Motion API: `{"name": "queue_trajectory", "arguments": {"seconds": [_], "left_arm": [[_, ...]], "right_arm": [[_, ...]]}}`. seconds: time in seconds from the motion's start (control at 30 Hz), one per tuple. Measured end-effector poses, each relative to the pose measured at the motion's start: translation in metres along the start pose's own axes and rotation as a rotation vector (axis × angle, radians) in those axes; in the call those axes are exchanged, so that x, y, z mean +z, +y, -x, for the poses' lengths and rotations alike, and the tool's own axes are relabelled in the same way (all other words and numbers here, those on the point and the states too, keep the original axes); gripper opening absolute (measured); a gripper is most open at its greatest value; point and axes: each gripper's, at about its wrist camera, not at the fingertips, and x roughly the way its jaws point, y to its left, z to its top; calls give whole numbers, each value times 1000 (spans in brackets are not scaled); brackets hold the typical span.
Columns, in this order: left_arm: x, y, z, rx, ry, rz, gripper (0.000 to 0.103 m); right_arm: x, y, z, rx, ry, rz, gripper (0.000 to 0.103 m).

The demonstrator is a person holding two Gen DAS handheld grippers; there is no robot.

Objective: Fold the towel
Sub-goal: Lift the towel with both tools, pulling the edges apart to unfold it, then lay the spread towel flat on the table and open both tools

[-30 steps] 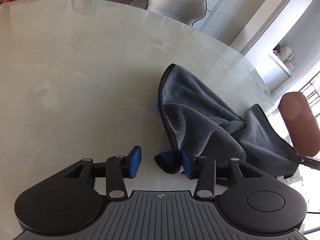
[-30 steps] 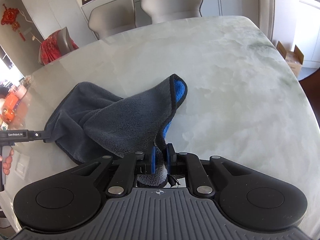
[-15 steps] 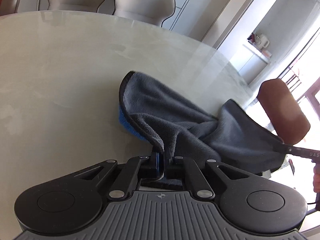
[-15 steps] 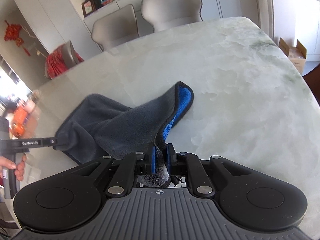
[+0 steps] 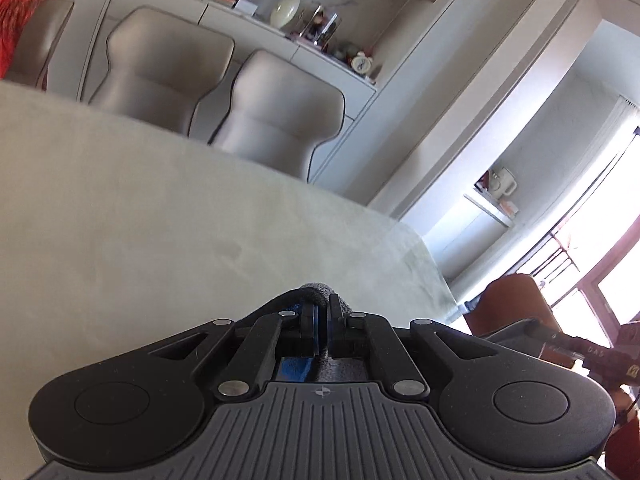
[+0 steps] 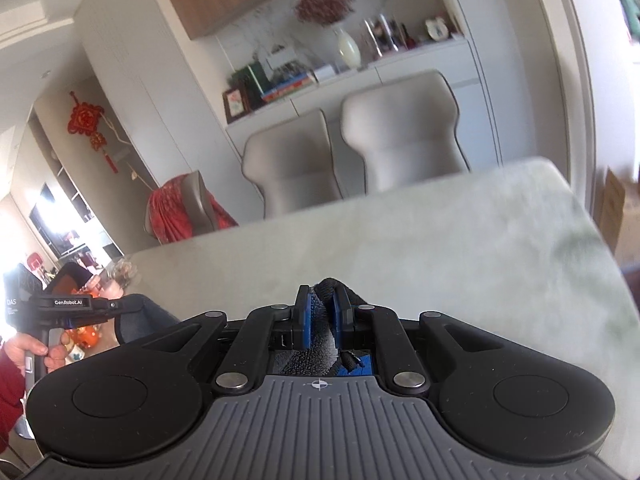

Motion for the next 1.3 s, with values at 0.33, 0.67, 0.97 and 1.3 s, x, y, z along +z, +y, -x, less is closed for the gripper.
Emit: {"name": "queue_trajectory", "arguments": {"seconds": [0.33, 0.67, 0.97, 1.3], "left_arm": [[46, -15, 12, -25, -21, -15, 2], [-62, 31, -1, -11, 236, 166, 3], [-144, 55, -15, 81, 436, 189, 5], [-154, 67, -11, 173, 472, 125, 6]], "right_arm": [[47, 20, 8, 28, -73, 71, 11], [-72, -34, 15, -103, 230, -124, 11], [-150, -61, 19, -177, 454, -199, 11], [-168, -54, 16, -221, 552, -147, 11]]}}
